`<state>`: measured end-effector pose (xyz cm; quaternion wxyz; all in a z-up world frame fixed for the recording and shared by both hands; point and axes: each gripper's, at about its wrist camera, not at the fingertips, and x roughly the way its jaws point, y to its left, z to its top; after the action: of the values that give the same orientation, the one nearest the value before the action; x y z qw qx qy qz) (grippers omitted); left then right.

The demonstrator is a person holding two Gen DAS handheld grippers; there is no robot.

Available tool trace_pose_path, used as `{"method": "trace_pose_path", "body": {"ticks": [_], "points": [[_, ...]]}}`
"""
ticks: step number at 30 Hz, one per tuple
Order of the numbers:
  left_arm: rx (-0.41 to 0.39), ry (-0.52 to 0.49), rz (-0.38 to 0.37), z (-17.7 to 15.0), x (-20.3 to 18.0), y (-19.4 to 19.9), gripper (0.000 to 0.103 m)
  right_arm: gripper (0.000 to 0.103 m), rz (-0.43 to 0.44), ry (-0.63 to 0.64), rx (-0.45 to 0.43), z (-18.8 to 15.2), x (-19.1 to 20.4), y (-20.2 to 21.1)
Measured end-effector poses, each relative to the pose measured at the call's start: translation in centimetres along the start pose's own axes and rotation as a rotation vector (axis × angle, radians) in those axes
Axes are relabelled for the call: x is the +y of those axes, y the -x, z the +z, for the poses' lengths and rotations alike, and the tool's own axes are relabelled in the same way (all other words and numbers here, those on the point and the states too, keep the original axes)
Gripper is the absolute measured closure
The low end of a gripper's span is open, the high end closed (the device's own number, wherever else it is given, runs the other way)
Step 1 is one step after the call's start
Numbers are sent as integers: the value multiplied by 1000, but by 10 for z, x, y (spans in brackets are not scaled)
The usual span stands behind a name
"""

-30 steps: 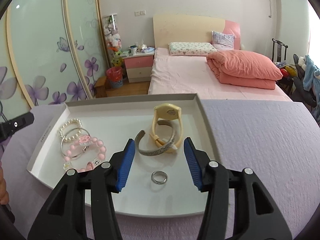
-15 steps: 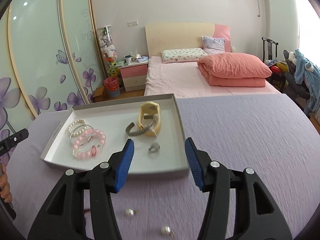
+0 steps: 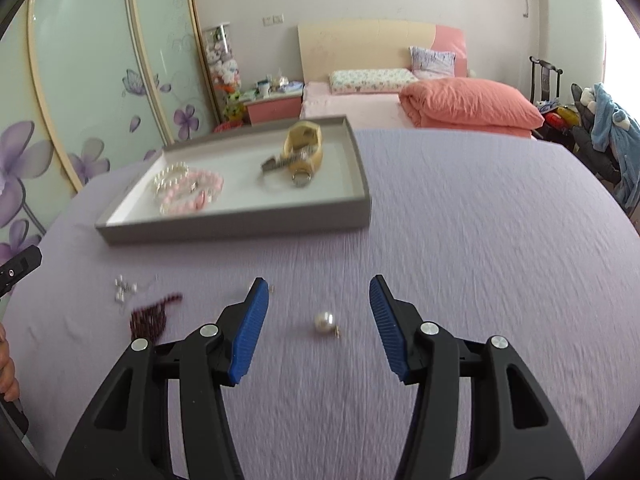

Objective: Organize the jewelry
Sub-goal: 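Grasp the pearl earring with the right tool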

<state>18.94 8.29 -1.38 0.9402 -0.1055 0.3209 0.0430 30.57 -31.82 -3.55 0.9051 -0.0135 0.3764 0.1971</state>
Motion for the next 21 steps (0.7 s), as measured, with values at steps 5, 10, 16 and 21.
{"method": "trace_pose_path", "body": {"ticks": [5, 10, 16, 21], "points": [[18, -18, -19, -16, -12, 1, 14, 53, -9, 25, 45, -14, 2, -4], [20, -28, -20, -18, -15, 1, 14, 54, -19, 27, 81, -16, 1, -11], [24, -22, -21, -19, -13, -1, 14, 59, -25, 37, 107, -19, 4, -16], [32, -22, -18, -19, -12, -4, 14, 68, -46, 51, 116, -15, 6, -21]]}}
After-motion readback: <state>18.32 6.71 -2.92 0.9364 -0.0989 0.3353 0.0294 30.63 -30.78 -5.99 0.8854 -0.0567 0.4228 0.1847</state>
